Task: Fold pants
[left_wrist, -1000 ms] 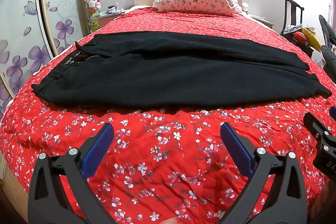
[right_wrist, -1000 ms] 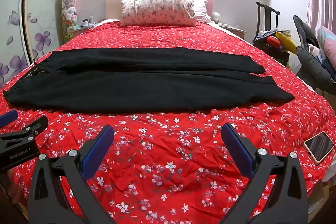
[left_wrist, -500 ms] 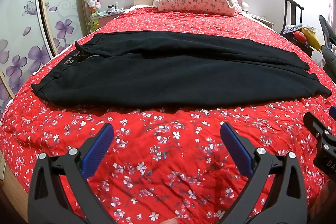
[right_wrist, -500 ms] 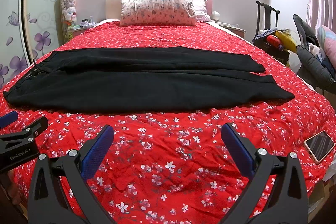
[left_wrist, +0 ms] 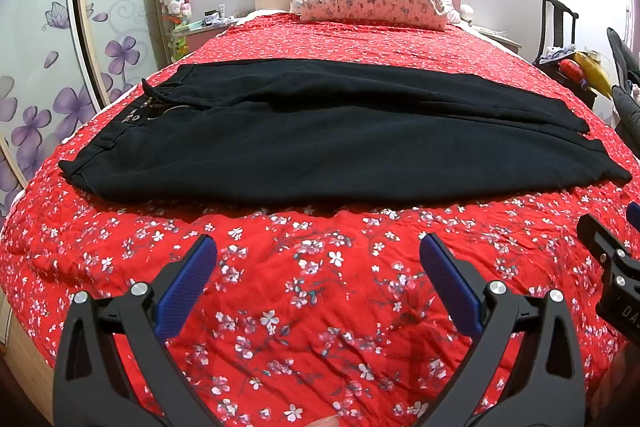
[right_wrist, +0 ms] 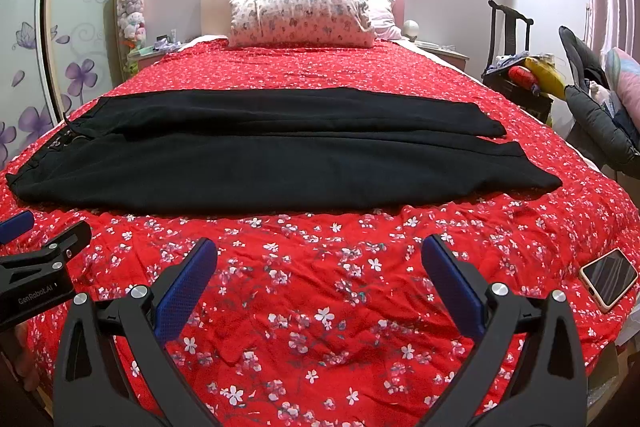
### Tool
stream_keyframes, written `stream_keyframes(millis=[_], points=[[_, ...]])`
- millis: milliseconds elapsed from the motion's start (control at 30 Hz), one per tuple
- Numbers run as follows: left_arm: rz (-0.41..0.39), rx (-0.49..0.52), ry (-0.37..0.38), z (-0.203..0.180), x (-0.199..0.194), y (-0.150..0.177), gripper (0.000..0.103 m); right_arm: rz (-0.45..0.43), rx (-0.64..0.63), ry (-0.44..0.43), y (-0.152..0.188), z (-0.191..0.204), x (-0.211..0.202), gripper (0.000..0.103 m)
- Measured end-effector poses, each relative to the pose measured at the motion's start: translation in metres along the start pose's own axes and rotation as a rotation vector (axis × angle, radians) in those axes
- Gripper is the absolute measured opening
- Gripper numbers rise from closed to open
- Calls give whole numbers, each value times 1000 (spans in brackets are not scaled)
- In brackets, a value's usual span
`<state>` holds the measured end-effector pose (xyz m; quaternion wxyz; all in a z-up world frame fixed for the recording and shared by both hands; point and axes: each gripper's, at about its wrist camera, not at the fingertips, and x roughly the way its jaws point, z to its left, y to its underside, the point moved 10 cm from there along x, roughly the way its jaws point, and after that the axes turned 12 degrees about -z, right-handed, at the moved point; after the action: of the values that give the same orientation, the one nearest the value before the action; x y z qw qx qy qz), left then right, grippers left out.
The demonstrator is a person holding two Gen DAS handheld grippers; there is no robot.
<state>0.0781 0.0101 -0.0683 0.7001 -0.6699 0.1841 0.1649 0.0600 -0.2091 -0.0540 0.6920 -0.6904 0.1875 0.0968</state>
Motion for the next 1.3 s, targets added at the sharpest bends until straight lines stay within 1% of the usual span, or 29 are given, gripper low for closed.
stream_keyframes(millis=[1133, 1200, 1300], points=[[3, 0, -1, 0, 1, 1, 101, 3, 5, -4, 2, 1, 2, 102], [4, -2, -4, 1, 2, 2, 101, 2, 23, -17, 2, 1, 1, 102], [10, -10, -1, 3, 4, 5, 101, -19, 80, -79, -1, -8, -3, 102]])
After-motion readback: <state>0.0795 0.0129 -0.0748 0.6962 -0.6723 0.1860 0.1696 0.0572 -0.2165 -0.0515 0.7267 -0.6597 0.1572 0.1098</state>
